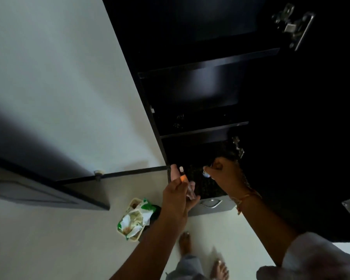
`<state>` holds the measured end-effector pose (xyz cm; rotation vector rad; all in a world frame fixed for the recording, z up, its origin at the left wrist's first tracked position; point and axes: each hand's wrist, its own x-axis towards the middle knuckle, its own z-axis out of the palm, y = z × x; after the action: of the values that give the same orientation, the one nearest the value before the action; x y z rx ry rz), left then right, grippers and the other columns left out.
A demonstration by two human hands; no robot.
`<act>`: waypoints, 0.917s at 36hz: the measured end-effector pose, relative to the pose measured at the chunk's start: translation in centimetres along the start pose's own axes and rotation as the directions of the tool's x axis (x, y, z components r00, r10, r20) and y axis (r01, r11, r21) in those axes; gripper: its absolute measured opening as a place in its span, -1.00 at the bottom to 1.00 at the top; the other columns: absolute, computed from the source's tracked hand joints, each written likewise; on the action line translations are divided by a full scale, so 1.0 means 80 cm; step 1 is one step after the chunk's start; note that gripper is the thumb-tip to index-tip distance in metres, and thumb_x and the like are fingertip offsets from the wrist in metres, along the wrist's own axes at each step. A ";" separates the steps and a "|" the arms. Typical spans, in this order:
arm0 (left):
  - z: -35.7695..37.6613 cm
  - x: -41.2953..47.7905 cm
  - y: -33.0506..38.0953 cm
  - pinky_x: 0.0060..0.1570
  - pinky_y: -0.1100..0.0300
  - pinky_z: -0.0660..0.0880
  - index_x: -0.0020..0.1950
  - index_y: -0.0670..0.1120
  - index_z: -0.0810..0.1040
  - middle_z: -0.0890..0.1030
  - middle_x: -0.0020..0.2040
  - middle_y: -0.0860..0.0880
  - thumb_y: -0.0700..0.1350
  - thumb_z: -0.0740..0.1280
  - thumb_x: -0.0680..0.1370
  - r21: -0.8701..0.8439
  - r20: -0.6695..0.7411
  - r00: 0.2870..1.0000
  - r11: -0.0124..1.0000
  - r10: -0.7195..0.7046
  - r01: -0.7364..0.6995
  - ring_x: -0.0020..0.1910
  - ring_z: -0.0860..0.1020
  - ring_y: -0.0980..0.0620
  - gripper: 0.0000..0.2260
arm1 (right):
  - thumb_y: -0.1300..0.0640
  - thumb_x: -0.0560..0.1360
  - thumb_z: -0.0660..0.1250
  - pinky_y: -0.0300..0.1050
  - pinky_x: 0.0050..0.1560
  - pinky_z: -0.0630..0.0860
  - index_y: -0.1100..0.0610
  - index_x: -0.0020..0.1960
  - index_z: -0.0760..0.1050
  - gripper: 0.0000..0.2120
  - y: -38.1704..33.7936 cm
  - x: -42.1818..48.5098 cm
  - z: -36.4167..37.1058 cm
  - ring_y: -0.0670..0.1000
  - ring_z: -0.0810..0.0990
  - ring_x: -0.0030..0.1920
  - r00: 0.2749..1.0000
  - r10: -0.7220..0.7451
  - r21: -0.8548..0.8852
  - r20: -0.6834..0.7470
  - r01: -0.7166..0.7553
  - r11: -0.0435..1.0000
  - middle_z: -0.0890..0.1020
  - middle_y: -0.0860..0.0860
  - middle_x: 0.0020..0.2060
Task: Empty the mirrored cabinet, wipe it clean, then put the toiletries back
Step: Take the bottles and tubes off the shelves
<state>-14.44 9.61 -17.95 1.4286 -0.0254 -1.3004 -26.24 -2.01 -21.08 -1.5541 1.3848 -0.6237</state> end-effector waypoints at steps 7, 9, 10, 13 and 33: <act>-0.025 0.029 -0.068 -0.07 -0.11 0.61 0.03 -0.16 0.55 0.54 -0.11 -0.20 -0.13 0.31 0.60 0.026 -0.123 0.979 0.986 -0.161 0.165 -0.10 0.53 -0.09 -0.89 | 0.05 0.38 0.51 -0.10 -0.22 0.43 0.04 -0.37 0.41 -0.70 0.097 0.008 0.027 0.06 0.52 -0.28 0.992 0.096 -0.151 0.082 -0.083 0.985 0.50 -0.07 -0.44; -0.030 0.040 -0.079 -0.09 -0.06 0.62 0.08 -0.17 0.52 0.56 -0.05 -0.17 -0.10 0.29 0.61 0.053 -0.129 0.977 0.983 -0.168 0.176 -0.07 0.57 -0.09 -0.84 | 0.08 0.37 0.51 -0.10 -0.22 0.42 0.00 -0.44 0.33 -0.62 0.110 0.014 0.034 0.05 0.50 -0.29 0.991 0.098 -0.179 0.090 -0.080 0.981 0.44 -0.13 -0.48; -0.032 0.044 -0.082 -0.07 -0.06 0.62 0.07 -0.17 0.52 0.56 -0.06 -0.16 -0.09 0.29 0.61 0.068 -0.139 0.975 0.980 -0.174 0.185 -0.07 0.58 -0.09 -0.84 | 0.09 0.38 0.50 -0.09 -0.22 0.42 0.01 -0.45 0.33 -0.62 0.117 0.018 0.038 0.05 0.50 -0.30 0.990 0.107 -0.191 0.091 -0.088 0.978 0.43 -0.13 -0.49; -0.038 0.057 -0.086 0.01 -0.12 0.59 -0.01 -0.14 0.56 0.53 -0.15 -0.18 -0.13 0.30 0.60 0.084 -0.188 0.965 0.975 -0.185 0.204 -0.14 0.56 -0.07 -0.90 | 0.09 0.38 0.50 -0.10 -0.24 0.47 0.06 -0.40 0.48 -0.74 0.129 0.032 0.050 0.08 0.55 -0.29 0.984 0.133 -0.203 0.117 -0.107 0.973 0.53 -0.06 -0.46; -0.079 0.119 -0.113 -0.02 0.02 0.57 0.00 -0.04 0.54 0.61 -0.10 -0.03 -0.07 0.28 0.62 0.172 -0.201 0.952 0.948 -0.233 0.268 -0.15 0.60 0.02 -0.92 | 0.17 0.48 0.40 -0.05 0.16 0.51 0.09 0.18 0.61 -0.73 0.162 0.145 0.133 0.14 0.59 0.15 0.958 0.092 -0.363 0.270 0.013 0.932 0.65 0.11 0.12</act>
<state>-11.98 10.99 -32.25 1.7600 0.1565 -1.4008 -20.68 -8.90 -39.44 -1.8171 1.3560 -0.1090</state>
